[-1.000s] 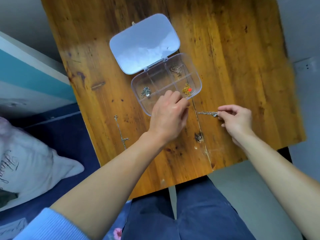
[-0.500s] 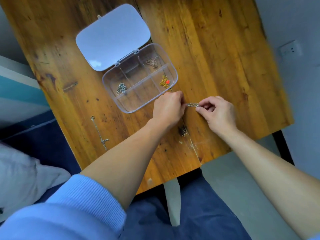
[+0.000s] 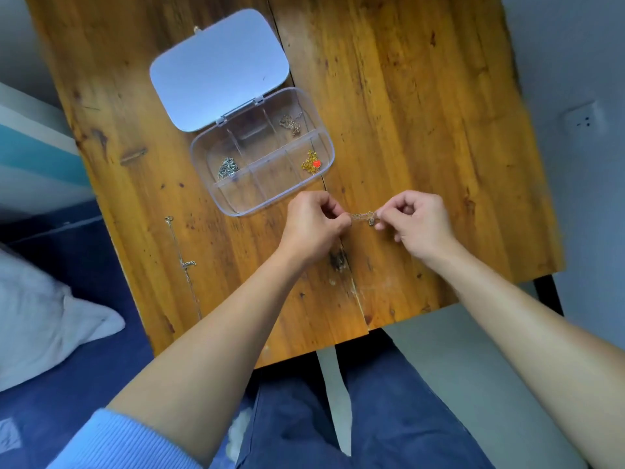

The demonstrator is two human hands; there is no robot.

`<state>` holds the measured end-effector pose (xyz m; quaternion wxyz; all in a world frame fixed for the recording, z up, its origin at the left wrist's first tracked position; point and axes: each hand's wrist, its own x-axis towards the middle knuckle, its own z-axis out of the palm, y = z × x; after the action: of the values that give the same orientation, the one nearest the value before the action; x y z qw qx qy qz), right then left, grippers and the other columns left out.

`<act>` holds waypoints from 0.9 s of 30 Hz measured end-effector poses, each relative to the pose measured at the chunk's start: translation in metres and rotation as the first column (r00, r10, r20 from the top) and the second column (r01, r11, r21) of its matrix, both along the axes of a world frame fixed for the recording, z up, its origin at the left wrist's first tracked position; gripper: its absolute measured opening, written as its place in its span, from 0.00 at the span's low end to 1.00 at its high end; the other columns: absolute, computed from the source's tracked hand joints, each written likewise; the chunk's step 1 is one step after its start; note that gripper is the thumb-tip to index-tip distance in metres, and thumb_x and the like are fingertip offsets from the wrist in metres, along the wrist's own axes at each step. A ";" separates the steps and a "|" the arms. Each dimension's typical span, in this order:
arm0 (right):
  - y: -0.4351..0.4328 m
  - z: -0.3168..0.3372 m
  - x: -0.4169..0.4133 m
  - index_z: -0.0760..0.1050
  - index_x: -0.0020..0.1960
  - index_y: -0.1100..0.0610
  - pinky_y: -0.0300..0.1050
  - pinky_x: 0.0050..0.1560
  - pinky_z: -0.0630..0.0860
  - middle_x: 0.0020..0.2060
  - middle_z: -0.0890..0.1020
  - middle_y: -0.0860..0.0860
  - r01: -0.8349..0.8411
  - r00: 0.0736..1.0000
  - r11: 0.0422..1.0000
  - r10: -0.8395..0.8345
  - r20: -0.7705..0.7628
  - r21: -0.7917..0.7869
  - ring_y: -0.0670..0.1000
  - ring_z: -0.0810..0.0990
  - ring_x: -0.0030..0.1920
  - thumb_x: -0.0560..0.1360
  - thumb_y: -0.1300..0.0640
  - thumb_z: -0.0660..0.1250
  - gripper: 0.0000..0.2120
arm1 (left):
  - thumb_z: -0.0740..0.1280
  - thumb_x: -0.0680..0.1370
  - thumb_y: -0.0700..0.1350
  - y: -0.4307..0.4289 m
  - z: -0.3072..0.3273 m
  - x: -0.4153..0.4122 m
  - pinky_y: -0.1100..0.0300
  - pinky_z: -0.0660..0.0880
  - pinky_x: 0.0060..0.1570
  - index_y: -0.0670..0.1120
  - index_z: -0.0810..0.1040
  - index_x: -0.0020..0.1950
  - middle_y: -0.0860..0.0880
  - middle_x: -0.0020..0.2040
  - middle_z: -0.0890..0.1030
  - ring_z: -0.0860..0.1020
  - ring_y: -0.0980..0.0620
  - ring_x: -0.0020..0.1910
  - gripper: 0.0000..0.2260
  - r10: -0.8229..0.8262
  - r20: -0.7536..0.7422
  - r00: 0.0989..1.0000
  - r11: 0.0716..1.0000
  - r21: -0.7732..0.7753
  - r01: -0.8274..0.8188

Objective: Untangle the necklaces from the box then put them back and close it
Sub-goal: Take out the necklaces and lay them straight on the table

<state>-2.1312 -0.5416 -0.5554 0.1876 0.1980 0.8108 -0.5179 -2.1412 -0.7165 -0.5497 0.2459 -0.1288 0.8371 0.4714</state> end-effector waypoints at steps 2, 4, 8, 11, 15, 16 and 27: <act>-0.002 0.001 -0.007 0.79 0.34 0.57 0.42 0.31 0.71 0.29 0.83 0.54 0.016 1.000 1.000 -0.016 -0.024 0.006 0.44 0.75 0.26 0.69 0.66 0.70 0.07 | 0.71 0.70 0.38 0.002 0.000 0.001 0.58 0.75 0.35 0.42 0.80 0.35 0.49 0.30 0.79 0.75 0.52 0.31 0.04 0.110 0.012 0.994 0.994 0.016 -0.110; 0.000 -0.002 -0.013 0.80 0.38 0.57 0.46 0.37 0.77 0.31 0.82 0.55 0.016 0.998 0.997 -0.012 -0.057 0.077 0.50 0.79 0.31 0.69 0.65 0.71 0.05 | 0.70 0.70 0.37 0.001 -0.001 0.000 0.56 0.75 0.36 0.42 0.79 0.36 0.45 0.33 0.81 0.77 0.49 0.34 0.03 0.205 0.009 0.979 0.979 0.002 -0.205; 0.004 -0.003 -0.014 0.81 0.44 0.51 0.49 0.41 0.79 0.35 0.81 0.46 -0.163 0.975 0.943 0.199 -0.096 0.291 0.48 0.76 0.34 0.70 0.57 0.73 0.04 | 0.70 0.73 0.37 -0.005 -0.005 0.000 0.48 0.81 0.45 0.44 0.80 0.39 0.41 0.38 0.84 0.82 0.41 0.40 0.04 0.280 0.009 0.960 0.960 -0.017 -0.280; -0.007 -0.002 -0.001 0.79 0.43 0.48 0.43 0.37 0.70 0.37 0.79 0.43 -0.366 0.910 0.801 0.415 0.002 0.474 0.48 0.76 0.39 0.68 0.44 0.74 0.10 | 0.70 0.74 0.39 -0.008 -0.006 0.004 0.45 0.80 0.47 0.45 0.81 0.41 0.40 0.39 0.84 0.82 0.38 0.42 0.03 0.317 0.027 0.948 0.948 -0.020 -0.316; -0.013 -0.003 0.010 0.79 0.42 0.50 0.43 0.39 0.65 0.41 0.80 0.46 -0.415 0.875 0.710 0.484 0.034 0.569 0.51 0.75 0.40 0.74 0.45 0.70 0.08 | 0.70 0.74 0.38 -0.017 -0.003 0.011 0.47 0.81 0.47 0.47 0.80 0.40 0.44 0.38 0.83 0.82 0.41 0.42 0.05 0.372 0.005 0.928 0.927 -0.061 -0.371; -0.012 -0.003 0.012 0.79 0.42 0.50 0.43 0.39 0.65 0.42 0.80 0.47 -0.427 0.868 0.694 0.494 0.047 0.580 0.51 0.74 0.40 0.75 0.46 0.68 0.08 | 0.69 0.74 0.38 -0.020 -0.003 0.014 0.48 0.81 0.47 0.48 0.79 0.40 0.46 0.38 0.82 0.82 0.42 0.42 0.06 0.378 -0.012 0.926 0.922 -0.082 -0.378; 0.020 0.003 0.014 0.79 0.40 0.51 0.50 0.41 0.80 0.32 0.83 0.53 -0.172 0.984 0.967 0.175 -0.003 0.187 0.55 0.82 0.37 0.68 0.62 0.70 0.06 | 0.65 0.75 0.37 -0.043 -0.007 0.036 0.63 0.71 0.49 0.46 0.83 0.45 0.49 0.42 0.83 0.78 0.51 0.44 0.07 0.460 -0.185 0.868 0.819 -0.288 -0.496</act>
<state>-2.1174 -0.5215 -0.5528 0.2048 0.1378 0.8718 -0.4232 -2.1049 -0.7593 -0.5568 0.0495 -0.3481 0.8559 0.3792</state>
